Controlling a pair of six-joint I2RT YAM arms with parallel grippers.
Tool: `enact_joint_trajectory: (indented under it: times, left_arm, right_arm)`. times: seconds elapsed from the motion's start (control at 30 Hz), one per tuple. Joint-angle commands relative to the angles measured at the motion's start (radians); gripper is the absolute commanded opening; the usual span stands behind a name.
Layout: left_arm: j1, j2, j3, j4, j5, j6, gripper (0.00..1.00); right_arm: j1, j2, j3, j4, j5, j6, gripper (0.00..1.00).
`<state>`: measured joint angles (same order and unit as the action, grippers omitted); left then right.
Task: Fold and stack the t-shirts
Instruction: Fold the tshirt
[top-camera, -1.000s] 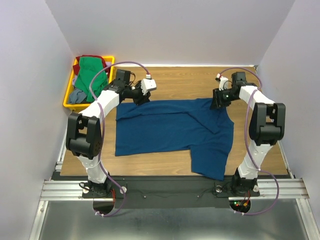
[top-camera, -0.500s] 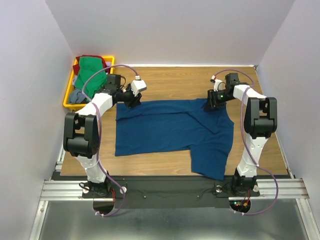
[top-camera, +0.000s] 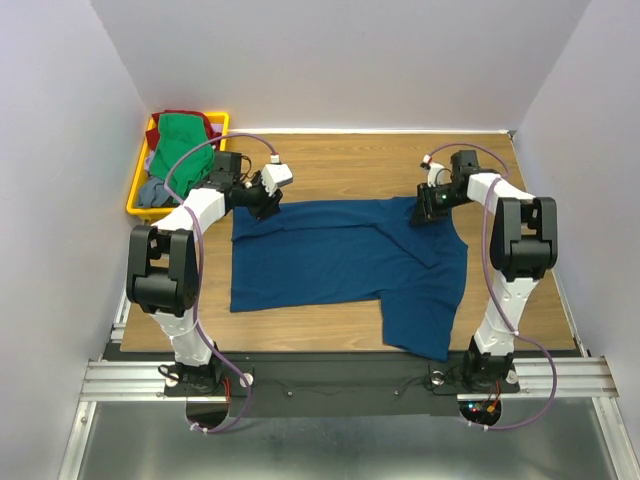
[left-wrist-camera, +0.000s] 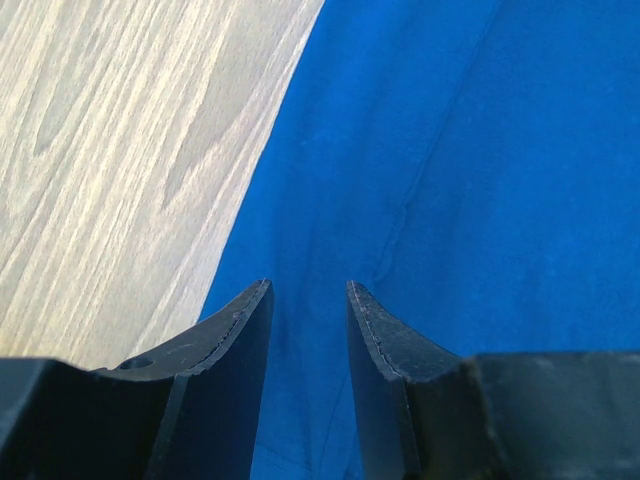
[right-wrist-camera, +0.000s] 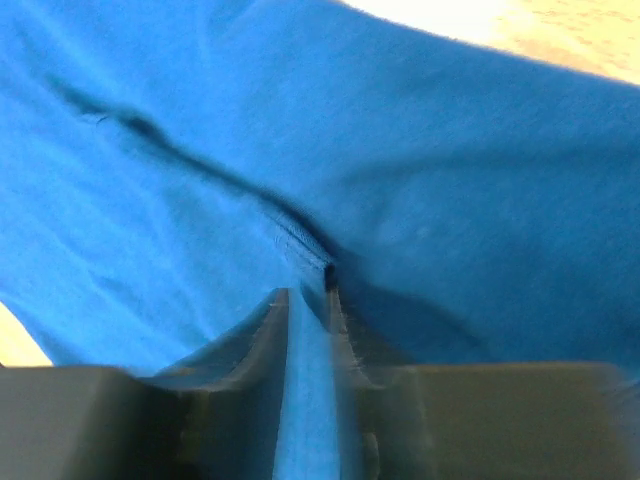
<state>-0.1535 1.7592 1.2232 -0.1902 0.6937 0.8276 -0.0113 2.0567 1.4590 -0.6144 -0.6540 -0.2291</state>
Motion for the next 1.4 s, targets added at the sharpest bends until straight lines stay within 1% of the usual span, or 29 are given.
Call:
enact_joint_trajectory:
  times: [0.0, 0.03, 0.07, 0.2, 0.4, 0.57, 0.7, 0.9, 0.93, 0.97, 1.0, 1.03, 1.1, 1.17, 1.2, 1.23, 1.37]
  left_arm:
    - [0.012, -0.046, -0.010, 0.018, 0.007, 0.008, 0.46]
    - [0.012, -0.047, -0.010, 0.020, 0.007, 0.008, 0.46]
    - [0.014, -0.049, -0.011, 0.020, 0.007, 0.007, 0.46]
    - [0.014, -0.058, -0.022, 0.018, 0.004, 0.008, 0.45]
    - [0.031, -0.084, -0.050, 0.014, -0.005, 0.007, 0.45]
    - [0.052, -0.093, -0.071, 0.006, -0.013, 0.002, 0.45]
    - [0.057, -0.098, -0.082, 0.002, -0.028, -0.011, 0.45]
    - [0.077, -0.064, -0.060, -0.012, -0.069, -0.067, 0.44]
    - [0.084, -0.060, -0.056, -0.015, -0.074, -0.074, 0.44]
    - [0.088, -0.047, -0.047, -0.014, -0.083, -0.093, 0.44]
    - [0.094, -0.040, -0.041, -0.012, -0.092, -0.103, 0.43]
    - [0.097, -0.032, -0.033, -0.012, -0.106, -0.114, 0.43]
    - [0.097, -0.003, -0.013, -0.012, -0.161, -0.140, 0.41]
    - [0.097, 0.028, 0.002, -0.014, -0.190, -0.151, 0.40]
    - [0.097, 0.034, 0.005, -0.017, -0.212, -0.150, 0.39]
    - [0.097, 0.048, 0.006, -0.020, -0.223, -0.147, 0.39]
    - [0.097, 0.040, -0.014, -0.041, -0.214, -0.113, 0.39]
  right_arm:
    - [0.034, -0.121, -0.034, 0.007, -0.038, -0.019, 0.10]
    - [0.034, -0.130, -0.038, 0.002, -0.041, -0.021, 0.04]
    - [0.040, -0.145, -0.051, -0.002, -0.045, -0.029, 0.01]
    - [0.059, -0.188, -0.080, -0.025, -0.081, -0.049, 0.01]
    - [0.148, -0.265, -0.166, -0.070, -0.107, -0.102, 0.01]
    - [0.232, -0.343, -0.256, -0.090, -0.049, -0.183, 0.01]
    - [0.241, -0.362, -0.304, -0.100, 0.013, -0.248, 0.01]
    - [0.241, -0.375, -0.299, -0.168, 0.100, -0.341, 0.00]
    - [0.241, -0.380, -0.295, -0.188, 0.100, -0.360, 0.02]
    - [0.243, -0.383, -0.276, -0.208, 0.093, -0.398, 0.07]
    - [0.243, -0.383, -0.261, -0.237, 0.082, -0.417, 0.18]
    - [0.241, -0.380, -0.241, -0.292, 0.070, -0.430, 0.39]
    - [0.240, -0.382, -0.181, -0.317, 0.045, -0.425, 0.52]
    - [0.232, -0.365, -0.145, -0.309, 0.039, -0.406, 0.53]
    - [0.217, -0.347, -0.094, -0.305, 0.036, -0.382, 0.52]
    - [0.203, -0.304, -0.071, -0.298, 0.042, -0.365, 0.52]
    - [0.122, -0.179, 0.058, -0.274, 0.060, -0.254, 0.44]
